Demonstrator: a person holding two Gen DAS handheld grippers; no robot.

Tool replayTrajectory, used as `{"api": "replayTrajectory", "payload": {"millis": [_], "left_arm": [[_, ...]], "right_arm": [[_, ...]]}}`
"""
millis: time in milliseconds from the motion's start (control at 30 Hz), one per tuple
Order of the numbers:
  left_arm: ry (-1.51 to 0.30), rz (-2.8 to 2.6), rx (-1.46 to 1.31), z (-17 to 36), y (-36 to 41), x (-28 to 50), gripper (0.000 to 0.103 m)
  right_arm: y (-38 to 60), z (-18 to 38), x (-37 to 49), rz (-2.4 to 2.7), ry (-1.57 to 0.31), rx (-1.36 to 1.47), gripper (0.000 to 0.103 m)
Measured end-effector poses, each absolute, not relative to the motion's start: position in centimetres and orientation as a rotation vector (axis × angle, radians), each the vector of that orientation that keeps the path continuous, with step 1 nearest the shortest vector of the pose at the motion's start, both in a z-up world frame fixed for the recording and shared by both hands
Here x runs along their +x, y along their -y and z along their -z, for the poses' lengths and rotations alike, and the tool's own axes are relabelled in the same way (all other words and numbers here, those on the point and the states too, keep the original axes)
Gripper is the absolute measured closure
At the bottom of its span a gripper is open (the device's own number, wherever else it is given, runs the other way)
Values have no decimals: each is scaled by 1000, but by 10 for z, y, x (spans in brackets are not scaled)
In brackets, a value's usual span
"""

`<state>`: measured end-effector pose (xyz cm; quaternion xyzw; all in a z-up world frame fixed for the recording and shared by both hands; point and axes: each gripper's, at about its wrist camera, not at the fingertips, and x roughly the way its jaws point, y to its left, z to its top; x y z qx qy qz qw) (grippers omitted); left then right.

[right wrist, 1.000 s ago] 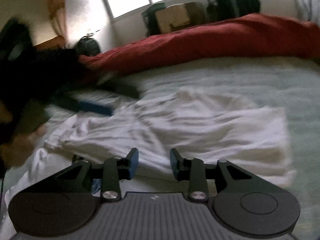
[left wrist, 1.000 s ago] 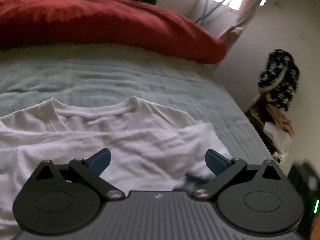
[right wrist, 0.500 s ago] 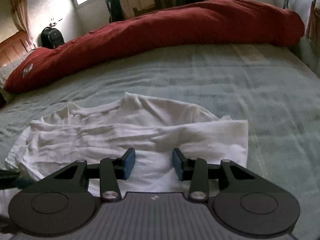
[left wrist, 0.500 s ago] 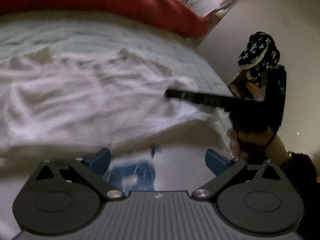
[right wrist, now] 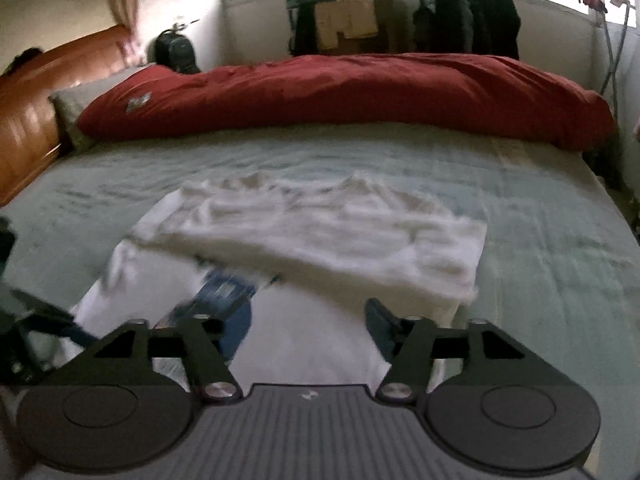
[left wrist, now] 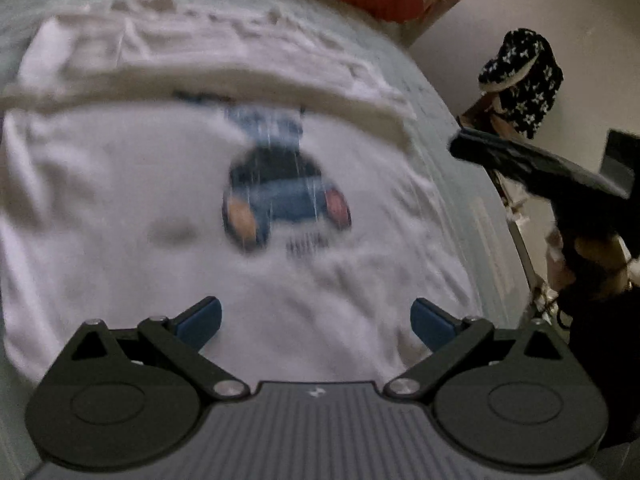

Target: Fold clothes

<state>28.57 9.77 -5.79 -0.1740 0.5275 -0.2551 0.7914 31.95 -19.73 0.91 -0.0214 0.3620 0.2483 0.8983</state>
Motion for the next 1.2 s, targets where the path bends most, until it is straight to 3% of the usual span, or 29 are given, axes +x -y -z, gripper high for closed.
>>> {"api": "replayTrajectory", "payload": {"millis": [100, 467, 633, 767, 900, 1033, 1200], "left_arm": [[-1136, 531, -378, 60, -103, 269, 3], [-1132, 406, -307, 46, -138, 195, 3], [-986, 347, -199, 29, -133, 185, 3], [-908, 319, -125, 47, -110, 191, 2], [-911, 262, -99, 78, -100, 185, 3], [-786, 233, -15, 89, -95, 153, 1], [-758, 185, -24, 89, -92, 145, 1]], "right_arm": [[194, 0, 282, -521, -774, -55, 23], [190, 62, 197, -499, -902, -88, 17], [179, 64, 178, -497, -801, -157, 16], [166, 61, 185, -513, -682, -113, 12], [159, 87, 187, -477, -716, -129, 0], [164, 95, 176, -469, -693, -132, 0], [164, 96, 179, -468, -712, -125, 0]]}}
